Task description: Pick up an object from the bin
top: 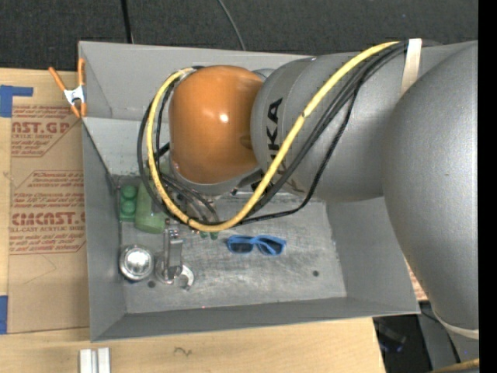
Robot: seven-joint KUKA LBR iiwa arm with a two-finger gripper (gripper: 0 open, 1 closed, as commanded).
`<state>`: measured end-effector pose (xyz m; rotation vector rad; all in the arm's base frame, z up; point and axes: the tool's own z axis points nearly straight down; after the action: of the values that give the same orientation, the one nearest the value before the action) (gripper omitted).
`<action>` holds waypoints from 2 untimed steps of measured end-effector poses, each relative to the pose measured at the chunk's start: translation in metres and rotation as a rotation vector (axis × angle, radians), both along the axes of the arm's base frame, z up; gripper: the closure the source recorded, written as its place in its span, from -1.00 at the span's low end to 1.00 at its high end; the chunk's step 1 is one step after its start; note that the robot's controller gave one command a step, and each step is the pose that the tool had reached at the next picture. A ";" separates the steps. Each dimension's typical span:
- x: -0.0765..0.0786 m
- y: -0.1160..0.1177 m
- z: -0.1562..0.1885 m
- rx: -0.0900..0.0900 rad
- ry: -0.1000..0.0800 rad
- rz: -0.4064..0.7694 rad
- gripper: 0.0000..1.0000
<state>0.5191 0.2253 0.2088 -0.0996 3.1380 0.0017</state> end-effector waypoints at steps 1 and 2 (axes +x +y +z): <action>-0.001 -0.008 -0.133 -0.003 0.009 -0.095 -1.00; 0.002 -0.007 -0.128 0.000 0.002 -0.095 1.00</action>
Offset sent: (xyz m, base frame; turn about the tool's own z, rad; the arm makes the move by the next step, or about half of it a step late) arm 0.0019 -0.0078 -0.1275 0.0957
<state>0.5207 0.2184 0.0807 0.0496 3.1412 0.0022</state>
